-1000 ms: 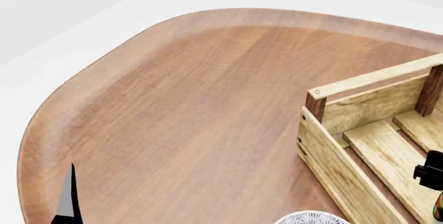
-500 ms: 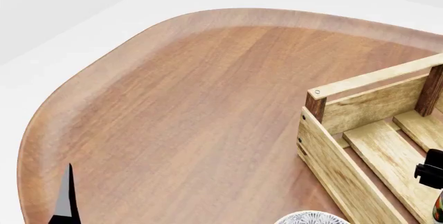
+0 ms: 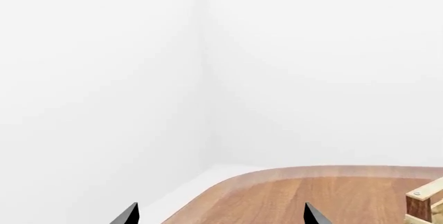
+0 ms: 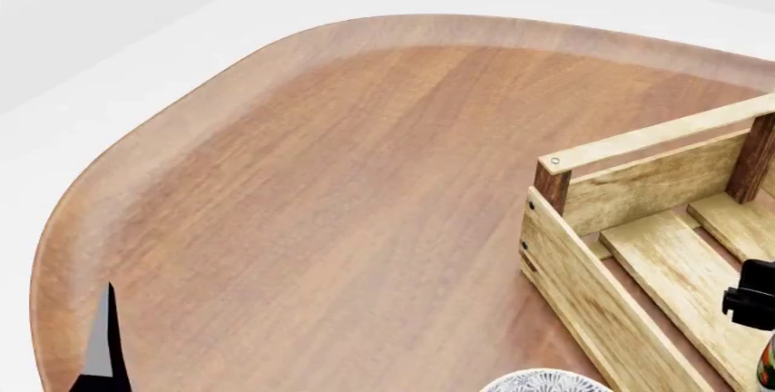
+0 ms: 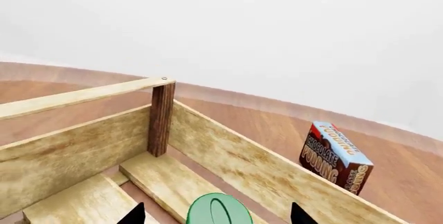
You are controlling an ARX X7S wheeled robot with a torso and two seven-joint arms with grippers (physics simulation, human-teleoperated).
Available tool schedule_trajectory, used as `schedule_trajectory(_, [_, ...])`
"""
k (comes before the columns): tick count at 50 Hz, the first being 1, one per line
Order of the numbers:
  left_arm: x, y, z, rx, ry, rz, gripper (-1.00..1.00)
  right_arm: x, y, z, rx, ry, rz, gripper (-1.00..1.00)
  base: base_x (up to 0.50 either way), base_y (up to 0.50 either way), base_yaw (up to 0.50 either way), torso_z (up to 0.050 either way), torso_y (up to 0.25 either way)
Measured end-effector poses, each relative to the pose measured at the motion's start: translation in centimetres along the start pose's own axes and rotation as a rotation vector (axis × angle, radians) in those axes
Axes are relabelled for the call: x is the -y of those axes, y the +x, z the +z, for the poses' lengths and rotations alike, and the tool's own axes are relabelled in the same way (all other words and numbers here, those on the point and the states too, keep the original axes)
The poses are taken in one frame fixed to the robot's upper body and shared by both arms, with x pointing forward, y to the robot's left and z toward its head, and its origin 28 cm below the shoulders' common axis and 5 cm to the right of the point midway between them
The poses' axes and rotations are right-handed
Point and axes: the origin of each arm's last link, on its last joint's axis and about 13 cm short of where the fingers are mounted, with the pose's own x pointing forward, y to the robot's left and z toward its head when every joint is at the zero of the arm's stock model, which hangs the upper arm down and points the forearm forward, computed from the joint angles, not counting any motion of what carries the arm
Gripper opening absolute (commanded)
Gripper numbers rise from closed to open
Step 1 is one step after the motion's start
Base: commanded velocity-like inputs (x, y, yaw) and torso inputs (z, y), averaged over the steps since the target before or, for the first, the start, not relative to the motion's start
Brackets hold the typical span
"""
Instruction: Pick up the salad dressing and put it in the tray.
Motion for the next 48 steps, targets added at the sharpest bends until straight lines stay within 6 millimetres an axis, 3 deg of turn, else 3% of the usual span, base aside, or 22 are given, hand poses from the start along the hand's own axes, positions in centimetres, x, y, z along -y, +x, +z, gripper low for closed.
schedule_trajectory(10, [-0.3,0.0,0.4,0.034,0.014,0.035,1.00,0.0,-3.2,2.2,0.123,-0.011,0.047,1.00,0.00,0.00,0.00,0.000,0.000])
schedule_trajectory(35, [-1.4,-0.6,0.7,0.132,-0.012,0.100,1.00,1.2,-17.2,7.9,0.638,0.179,0.149,1.00,0.00,0.00,0.00,0.000,0.000])
schedule_trajectory(48, [-1.8,-1.2,1.2,0.218,-0.062,0.110,1.00,2.1,-22.2,9.2,0.857,0.305,0.171,1.00,0.00,0.00,0.00,0.000,0.000])
